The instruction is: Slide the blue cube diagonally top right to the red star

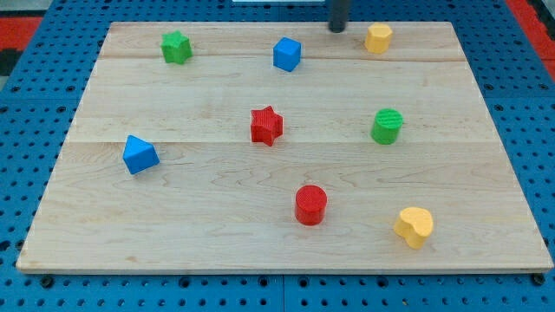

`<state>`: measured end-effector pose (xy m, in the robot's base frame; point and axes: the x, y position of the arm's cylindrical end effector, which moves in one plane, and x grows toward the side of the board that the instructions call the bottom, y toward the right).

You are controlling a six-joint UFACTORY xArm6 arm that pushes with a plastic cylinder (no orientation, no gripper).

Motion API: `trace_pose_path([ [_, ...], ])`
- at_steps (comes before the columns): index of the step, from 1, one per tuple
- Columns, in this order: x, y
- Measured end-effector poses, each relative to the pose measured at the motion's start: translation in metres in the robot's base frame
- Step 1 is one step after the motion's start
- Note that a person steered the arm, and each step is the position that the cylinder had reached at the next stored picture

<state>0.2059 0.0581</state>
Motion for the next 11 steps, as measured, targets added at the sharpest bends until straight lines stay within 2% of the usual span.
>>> trace_pose_path([
  [1,0.016,-0.072],
  [2,0.056,-0.085],
  [3,0.049,-0.062],
  [4,0.017,-0.037],
  [5,0.015,-0.001],
  [6,0.043,-0.03],
  [8,0.053,-0.051],
  [9,0.115,-0.064],
  [10,0.14,-0.046],
  [11,0.121,-0.007],
])
